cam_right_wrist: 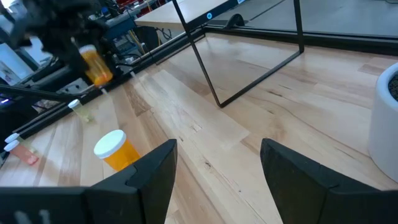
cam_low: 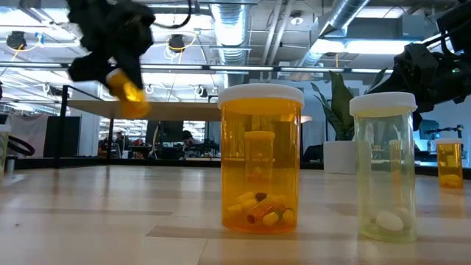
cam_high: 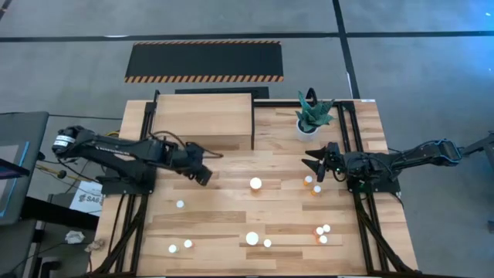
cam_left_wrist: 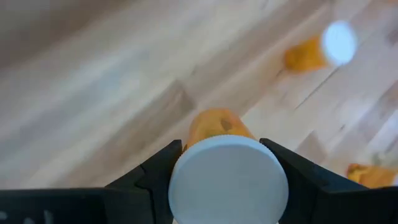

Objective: Pick and place medicine bottles onto shelf by color
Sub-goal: Put the top left large orange pill bottle on the shelf

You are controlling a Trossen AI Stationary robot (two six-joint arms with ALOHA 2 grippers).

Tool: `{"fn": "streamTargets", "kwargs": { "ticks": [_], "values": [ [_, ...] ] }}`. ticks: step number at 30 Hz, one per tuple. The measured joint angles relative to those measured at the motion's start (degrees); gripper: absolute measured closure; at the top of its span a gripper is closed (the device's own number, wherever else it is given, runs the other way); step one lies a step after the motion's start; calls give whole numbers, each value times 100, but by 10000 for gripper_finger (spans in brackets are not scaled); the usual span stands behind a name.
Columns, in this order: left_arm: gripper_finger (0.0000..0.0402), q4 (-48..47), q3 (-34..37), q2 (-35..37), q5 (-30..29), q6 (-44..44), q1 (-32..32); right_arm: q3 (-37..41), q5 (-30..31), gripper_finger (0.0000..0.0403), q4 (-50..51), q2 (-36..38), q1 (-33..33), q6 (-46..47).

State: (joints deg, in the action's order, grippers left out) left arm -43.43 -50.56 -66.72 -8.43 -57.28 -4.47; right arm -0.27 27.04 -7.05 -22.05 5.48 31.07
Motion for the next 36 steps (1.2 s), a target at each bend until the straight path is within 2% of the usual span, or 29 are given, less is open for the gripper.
{"fn": "streamTargets", "kwargs": {
  "ticks": [8, 13, 20, 27, 33, 36],
  "values": [
    [218, -237, -1127, 2, -133, 879, 703, -1, -1, 147, 0, -2, 2, 0],
    [218, -238, -1555, 2, -132, 1266, 1260, 0, 1, 147, -2, -1, 1, 0],
    [218, -240, -1649, -2, -60, 1499, 2077, 1, 0, 147, 0, 0, 0, 0],
    [218, -251, -1649, -2, 330, 1681, 3086, 0, 0, 147, 0, 1, 2, -1],
    [218, -232, -1659, -36, 841, 2335, 4049, 1, 0, 147, -1, -1, 2, -1],
    [218, -438, -2016, -300, 980, 2843, 4467, 1, 1, 147, 0, 0, 1, 0]
  ]
}}
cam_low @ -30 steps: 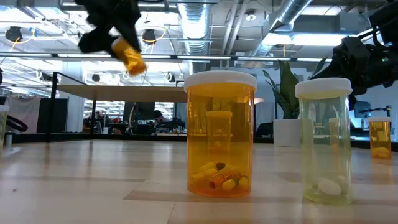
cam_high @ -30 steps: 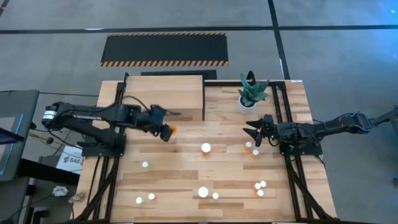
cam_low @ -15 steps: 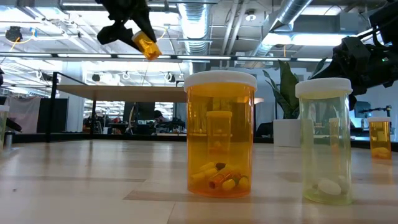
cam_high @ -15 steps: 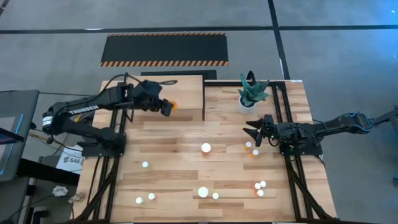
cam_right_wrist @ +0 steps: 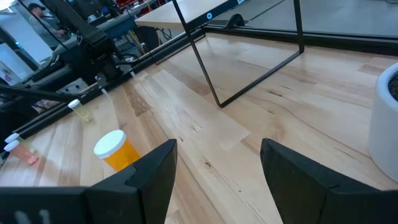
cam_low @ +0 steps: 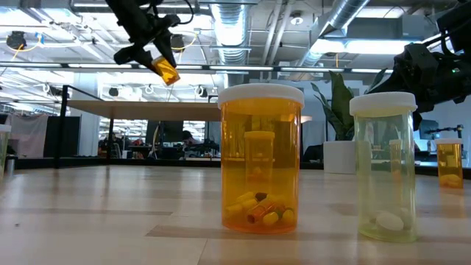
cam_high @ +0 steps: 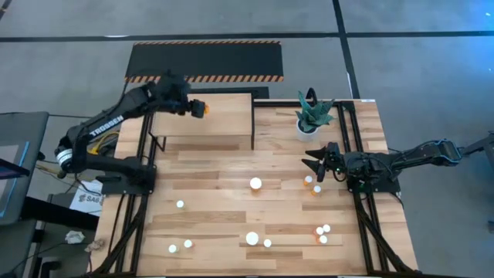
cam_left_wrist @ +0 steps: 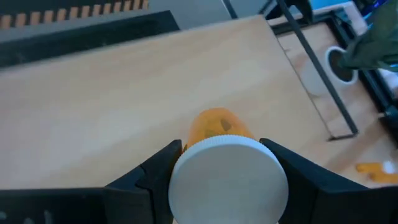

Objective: Pick and place medicine bottles onto shelf by color
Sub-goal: Put the top left large orange pill bottle on the shelf

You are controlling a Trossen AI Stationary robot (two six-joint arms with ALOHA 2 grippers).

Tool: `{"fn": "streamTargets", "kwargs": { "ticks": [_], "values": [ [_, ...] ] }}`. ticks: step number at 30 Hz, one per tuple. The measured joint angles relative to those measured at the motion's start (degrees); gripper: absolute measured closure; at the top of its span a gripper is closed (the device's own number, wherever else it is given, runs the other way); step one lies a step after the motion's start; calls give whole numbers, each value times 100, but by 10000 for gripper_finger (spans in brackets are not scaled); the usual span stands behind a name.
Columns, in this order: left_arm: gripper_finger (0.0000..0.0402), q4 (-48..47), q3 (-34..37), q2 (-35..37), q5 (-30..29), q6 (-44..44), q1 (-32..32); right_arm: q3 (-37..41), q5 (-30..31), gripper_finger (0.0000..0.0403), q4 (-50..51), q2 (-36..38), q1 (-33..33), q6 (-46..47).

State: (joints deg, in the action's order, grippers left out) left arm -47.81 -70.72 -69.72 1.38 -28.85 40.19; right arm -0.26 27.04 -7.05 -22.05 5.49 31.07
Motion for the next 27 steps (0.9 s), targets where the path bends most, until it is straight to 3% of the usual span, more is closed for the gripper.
{"fn": "streamTargets", "kwargs": {
  "ticks": [5, 13, 17, 27],
  "values": [
    [218, -1127, -1367, -861, -109, 1053, 421, -2, 1, 147, 0, -1, 1, -2],
    [218, -3501, -3334, -2134, -701, 1714, 722, 1, 0, 147, 0, -1, 0, 0],
    [218, -3725, -3504, -2320, -876, 1784, 894, 1, -1, 147, 0, 1, 0, -1],
    [213, -3663, -3015, -2332, -729, 1522, 1334, 0, -1, 147, 0, -1, 1, -1]
  ]
}}
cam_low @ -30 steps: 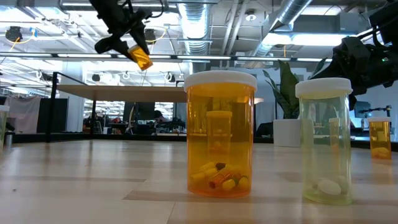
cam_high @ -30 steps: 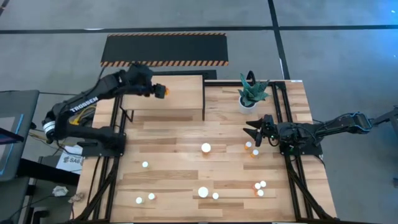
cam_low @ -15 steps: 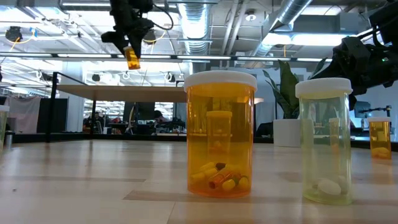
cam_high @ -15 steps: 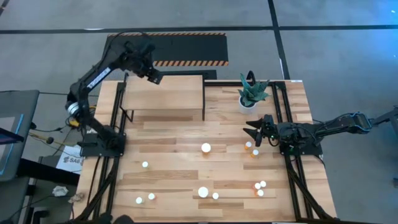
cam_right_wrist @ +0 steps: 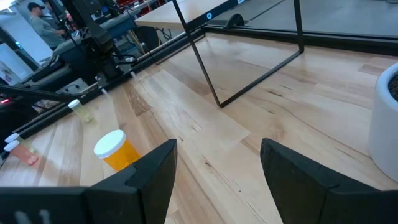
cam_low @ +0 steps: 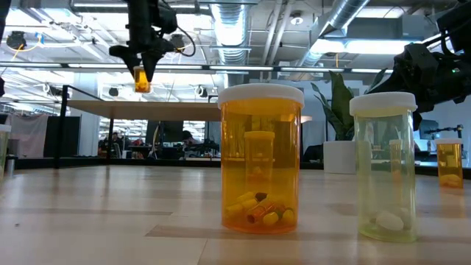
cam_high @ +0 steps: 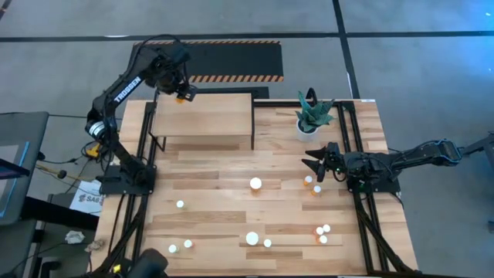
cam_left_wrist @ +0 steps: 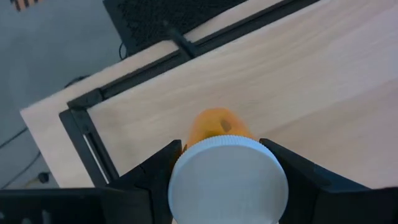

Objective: Pick and place medicine bottles onto shelf by color
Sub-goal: Put the top left large orange pill bottle on the shelf

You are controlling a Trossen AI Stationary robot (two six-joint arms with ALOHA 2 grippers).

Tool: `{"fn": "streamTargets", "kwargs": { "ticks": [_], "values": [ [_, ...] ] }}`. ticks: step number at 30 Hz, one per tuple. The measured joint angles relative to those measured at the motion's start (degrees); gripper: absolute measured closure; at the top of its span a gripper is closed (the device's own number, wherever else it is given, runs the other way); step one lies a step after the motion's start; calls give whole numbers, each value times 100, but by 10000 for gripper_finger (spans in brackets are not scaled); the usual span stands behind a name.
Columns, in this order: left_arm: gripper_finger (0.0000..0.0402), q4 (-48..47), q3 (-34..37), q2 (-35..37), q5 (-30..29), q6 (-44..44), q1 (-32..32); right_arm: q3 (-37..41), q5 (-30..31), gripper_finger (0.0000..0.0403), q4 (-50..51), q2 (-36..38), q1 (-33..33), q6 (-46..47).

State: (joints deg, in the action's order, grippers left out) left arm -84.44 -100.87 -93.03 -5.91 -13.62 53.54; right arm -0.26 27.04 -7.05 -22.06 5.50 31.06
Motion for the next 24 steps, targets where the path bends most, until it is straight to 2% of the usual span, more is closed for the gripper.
{"fn": "streamTargets", "kwargs": {
  "ticks": [8, 17, 24],
  "values": [
    [212, 303, 554, 0, 57, -350, 139, 1, -1, 147, 0, 0, 0, -1],
    [211, 701, 866, 2, -100, -688, 442, 0, -1, 147, 0, 1, 0, 1],
    [211, 875, 1112, 2, 161, -671, 616, -1, 1, 147, 0, 0, 0, 1]
  ]
}}
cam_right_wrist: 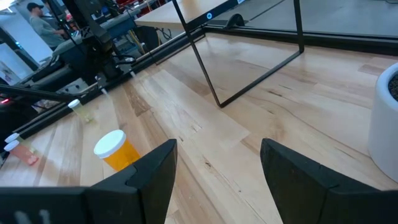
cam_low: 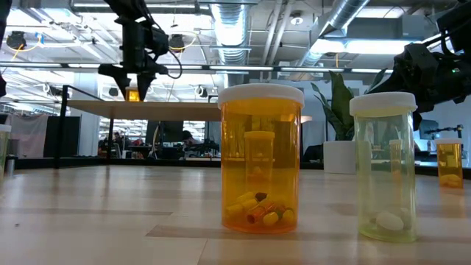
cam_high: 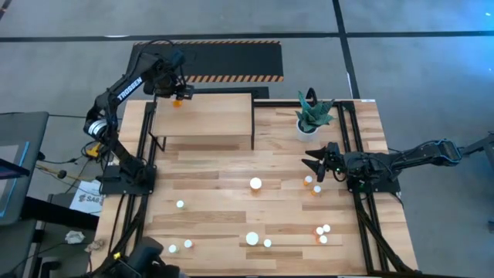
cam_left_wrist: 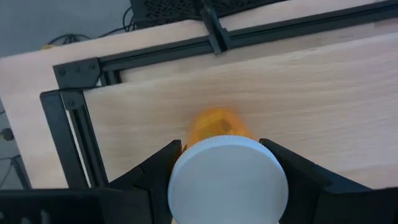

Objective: Pick and place medicine bottles onto shelf by color
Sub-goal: Put the top left large orange pill bottle on the shelf

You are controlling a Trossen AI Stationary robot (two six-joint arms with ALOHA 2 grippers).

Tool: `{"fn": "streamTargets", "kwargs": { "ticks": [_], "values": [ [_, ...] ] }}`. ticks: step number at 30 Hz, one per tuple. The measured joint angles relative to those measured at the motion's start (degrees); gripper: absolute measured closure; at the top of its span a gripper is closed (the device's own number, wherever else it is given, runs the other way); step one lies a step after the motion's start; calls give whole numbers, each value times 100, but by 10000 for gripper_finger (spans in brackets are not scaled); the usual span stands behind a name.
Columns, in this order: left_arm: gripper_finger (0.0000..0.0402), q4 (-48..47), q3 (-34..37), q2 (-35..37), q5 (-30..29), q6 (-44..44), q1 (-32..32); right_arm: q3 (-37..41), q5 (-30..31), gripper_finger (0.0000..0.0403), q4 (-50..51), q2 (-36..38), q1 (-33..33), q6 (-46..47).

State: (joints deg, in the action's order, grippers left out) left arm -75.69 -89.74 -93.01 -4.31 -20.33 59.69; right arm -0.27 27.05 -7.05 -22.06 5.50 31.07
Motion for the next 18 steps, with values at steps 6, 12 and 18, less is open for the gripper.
{"fn": "streamTargets", "kwargs": {
  "ticks": [6, 12, 18],
  "values": [
    [211, 12, 7, 0, -44, 14, 51, 0, -2, 147, 0, 1, 0, 0],
    [211, -10, 7, 0, -51, 71, 124, 1, 0, 147, 0, 1, 0, 0],
    [211, -32, 7, 0, 77, 30, 209, 1, 0, 147, 0, -1, 0, 0]
  ]
}}
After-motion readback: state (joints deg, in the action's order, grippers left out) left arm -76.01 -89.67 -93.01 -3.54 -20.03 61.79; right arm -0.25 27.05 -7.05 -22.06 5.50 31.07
